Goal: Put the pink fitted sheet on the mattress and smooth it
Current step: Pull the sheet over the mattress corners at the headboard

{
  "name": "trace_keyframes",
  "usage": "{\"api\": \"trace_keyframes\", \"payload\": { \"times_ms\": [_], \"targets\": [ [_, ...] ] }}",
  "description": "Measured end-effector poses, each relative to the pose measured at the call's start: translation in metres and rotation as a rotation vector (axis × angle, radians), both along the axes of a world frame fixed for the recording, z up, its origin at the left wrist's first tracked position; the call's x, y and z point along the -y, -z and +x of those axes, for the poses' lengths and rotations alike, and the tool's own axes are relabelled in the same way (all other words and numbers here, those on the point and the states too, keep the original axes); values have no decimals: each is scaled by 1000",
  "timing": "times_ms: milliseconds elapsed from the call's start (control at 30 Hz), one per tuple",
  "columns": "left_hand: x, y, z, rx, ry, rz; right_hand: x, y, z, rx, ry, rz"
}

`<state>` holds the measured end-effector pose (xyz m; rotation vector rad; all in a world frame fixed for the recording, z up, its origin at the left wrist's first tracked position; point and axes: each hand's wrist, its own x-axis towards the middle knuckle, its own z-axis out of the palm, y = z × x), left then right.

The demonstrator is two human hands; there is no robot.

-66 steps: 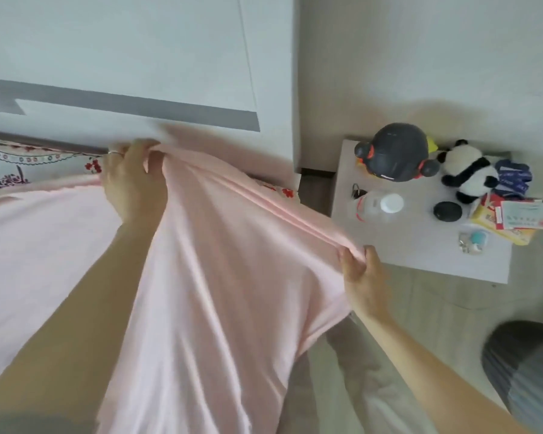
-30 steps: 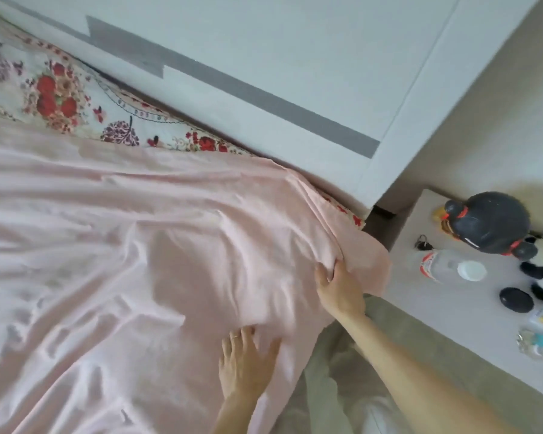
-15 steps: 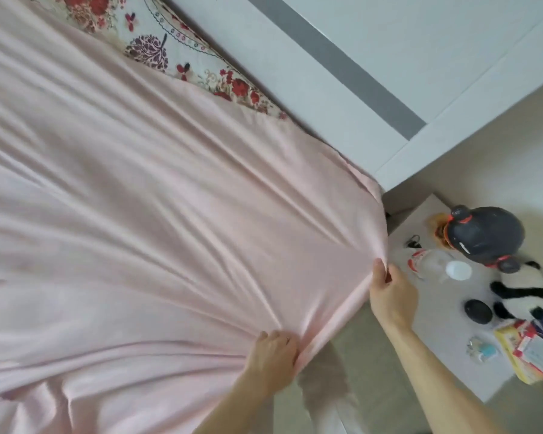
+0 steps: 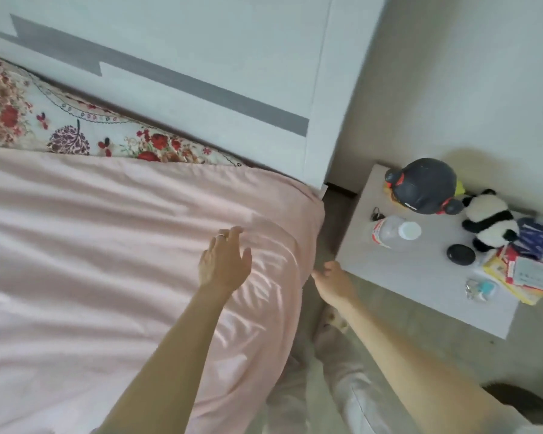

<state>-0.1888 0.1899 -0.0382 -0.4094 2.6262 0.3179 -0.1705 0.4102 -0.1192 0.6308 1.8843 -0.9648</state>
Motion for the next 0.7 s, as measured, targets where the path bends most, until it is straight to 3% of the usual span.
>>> {"api": "trace_keyframes", "payload": {
  "times_ms": [167,367,533,633,700],
  "targets": [
    [-3,-5,-70,-78,84,7,7,4,0,77,196,-90],
    [-4,17,-108,13,165,-62,25,8,-34,-69,357,-229],
    [27,26,-129,29,161,-179,32,14,-62,-172,284,-201],
    [38,19,-143,-50,291,-292,28,22,-47,-222,233,-87],
    [41,9,-153,-172,253,-247,31,22,-32,-268,262,-57]
  ]
}}
